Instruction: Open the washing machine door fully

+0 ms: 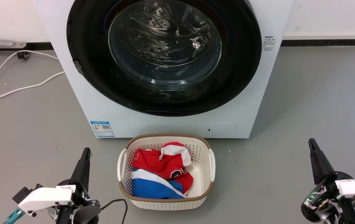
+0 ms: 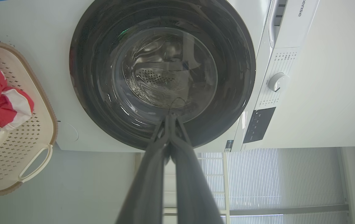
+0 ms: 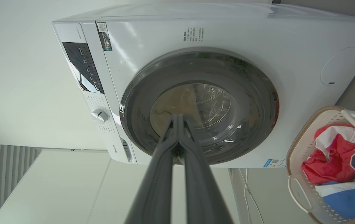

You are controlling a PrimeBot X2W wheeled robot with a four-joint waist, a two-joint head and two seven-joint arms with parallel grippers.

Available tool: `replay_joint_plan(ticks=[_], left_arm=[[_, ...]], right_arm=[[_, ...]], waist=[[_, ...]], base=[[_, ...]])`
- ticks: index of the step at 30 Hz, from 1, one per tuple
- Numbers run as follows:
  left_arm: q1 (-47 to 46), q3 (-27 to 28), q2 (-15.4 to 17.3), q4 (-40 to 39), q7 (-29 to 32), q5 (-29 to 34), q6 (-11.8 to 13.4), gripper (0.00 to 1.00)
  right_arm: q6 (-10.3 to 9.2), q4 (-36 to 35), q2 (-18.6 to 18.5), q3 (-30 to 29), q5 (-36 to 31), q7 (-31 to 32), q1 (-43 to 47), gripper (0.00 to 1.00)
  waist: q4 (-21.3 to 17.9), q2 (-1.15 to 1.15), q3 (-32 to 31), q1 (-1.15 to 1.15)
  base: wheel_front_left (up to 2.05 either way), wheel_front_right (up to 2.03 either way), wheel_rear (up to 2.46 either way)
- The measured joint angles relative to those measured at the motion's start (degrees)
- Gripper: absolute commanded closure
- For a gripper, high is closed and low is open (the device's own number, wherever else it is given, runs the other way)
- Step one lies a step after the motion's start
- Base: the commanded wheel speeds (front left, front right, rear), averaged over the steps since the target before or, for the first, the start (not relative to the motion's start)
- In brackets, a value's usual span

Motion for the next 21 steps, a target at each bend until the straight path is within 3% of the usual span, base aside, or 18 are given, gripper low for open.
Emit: replay_joint_plan(ticks=[21], left_arm=[[-0.01, 0.05, -0.03, 0.00, 0.05, 0.01, 0.00, 1.00]], right_arm=[[0.00, 0.00, 0.00, -0.01, 0.00, 0.01, 0.00, 1.00]], waist=[[0.00, 0.00, 0.00, 0.00]], base=[[0.00, 0.00, 0.00]])
